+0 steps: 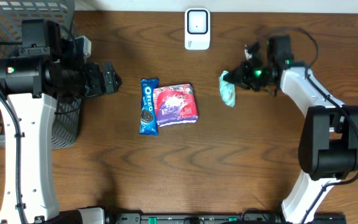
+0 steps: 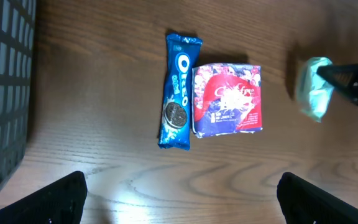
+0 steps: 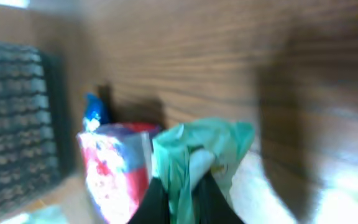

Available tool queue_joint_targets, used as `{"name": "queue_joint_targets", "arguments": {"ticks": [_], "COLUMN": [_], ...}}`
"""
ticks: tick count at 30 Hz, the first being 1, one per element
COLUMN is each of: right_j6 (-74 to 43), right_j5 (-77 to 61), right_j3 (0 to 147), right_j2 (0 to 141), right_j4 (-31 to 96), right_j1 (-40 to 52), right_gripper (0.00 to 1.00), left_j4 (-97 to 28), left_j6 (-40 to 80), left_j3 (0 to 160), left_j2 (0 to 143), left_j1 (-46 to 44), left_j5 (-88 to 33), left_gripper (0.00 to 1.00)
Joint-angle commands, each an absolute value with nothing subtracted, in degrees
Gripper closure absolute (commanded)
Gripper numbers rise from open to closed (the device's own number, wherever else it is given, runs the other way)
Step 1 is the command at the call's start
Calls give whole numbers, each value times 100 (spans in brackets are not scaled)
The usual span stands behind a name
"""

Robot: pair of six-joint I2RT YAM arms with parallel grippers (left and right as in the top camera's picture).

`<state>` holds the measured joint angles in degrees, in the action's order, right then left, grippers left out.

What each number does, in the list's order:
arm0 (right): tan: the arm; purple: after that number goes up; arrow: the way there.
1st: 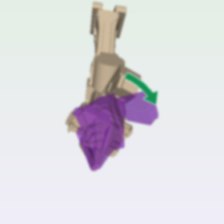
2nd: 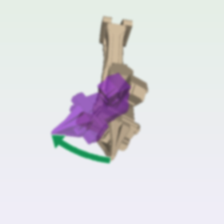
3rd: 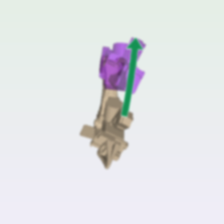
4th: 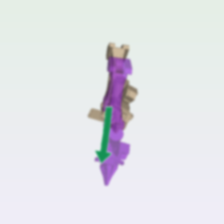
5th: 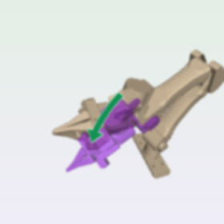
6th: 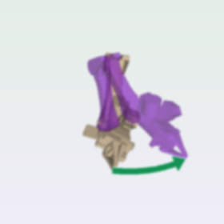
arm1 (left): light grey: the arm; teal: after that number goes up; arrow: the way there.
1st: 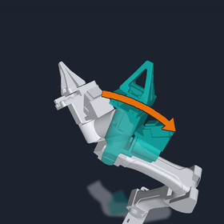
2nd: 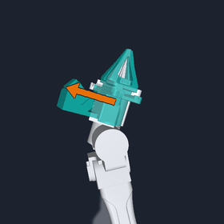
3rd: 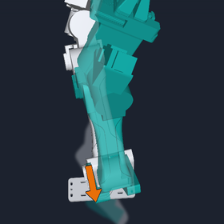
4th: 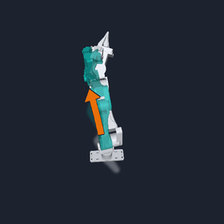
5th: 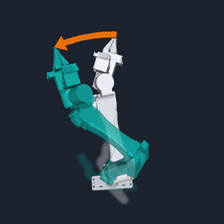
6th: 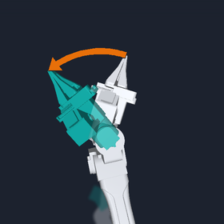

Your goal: Scan the item barcode

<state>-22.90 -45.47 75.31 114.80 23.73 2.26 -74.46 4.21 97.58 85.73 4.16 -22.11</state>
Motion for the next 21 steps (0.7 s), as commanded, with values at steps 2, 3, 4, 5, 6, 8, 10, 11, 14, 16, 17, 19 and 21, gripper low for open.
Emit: {"name": "queue_joint_targets", "arguments": {"ticks": [2, 3, 4, 5, 6, 8, 10, 11, 14, 16, 17, 19, 21], "right_j6": [-3076, -3127, -3127, -3122, -3076, -2963, -2904, -2899, -2665, -2569, -2512, -2327, -2115], "right_j5": [-5813, -5734, -5647, -5531, -5439, -5290, -5256, -5258, -5256, -5236, -5192, -5046, -4818], "right_j3": [6683, 6530, 6453, 6405, 6390, 6390, 6390, 6390, 6392, 6401, 6416, 6486, 6628], "right_j2": [11354, 11354, 11354, 11354, 11354, 11354, 11354, 11354, 11351, 11351, 11345, 11319, 11266], "right_j4": [1575, 1402, 1347, 1350, 1396, 1503, 1546, 1570, 1675, 1761, 1848, 2106, 2504], "right_j1": [14, -45, -93, -163, -237, -427, -633, -744, -1133, -1293, -1382, -1551, -1680], "right_gripper": [99, 99, 99, 98, 97, 89, 83, 78, 72, 68, 66, 65, 66], "left_j4": [-7454, -7456, -7454, -7454, -7456, -7454, -7456, -7456, -7456, -7456, -7456, -7454, -7456], "left_j6": [346, 346, 346, 346, 346, 346, 346, 346, 346, 346, 346, 346, 344], "left_j3": [9773, 9773, 9773, 9773, 9773, 9773, 9773, 9773, 9773, 9773, 9773, 9773, 9773], "left_j2": [8595, 8595, 8595, 8595, 8595, 8595, 8595, 8595, 8595, 8595, 8595, 8595, 8595], "left_j1": [405, 405, 405, 405, 405, 405, 405, 405, 405, 405, 405, 405, 405], "left_j5": [-2178, -2178, -2178, -2178, -2178, -2180, -2178, -2178, -2178, -2178, -2178, -2178, -2178], "left_gripper": [2, 2, 2, 2, 2, 2, 2, 2, 2, 2, 2, 2, 2]}}
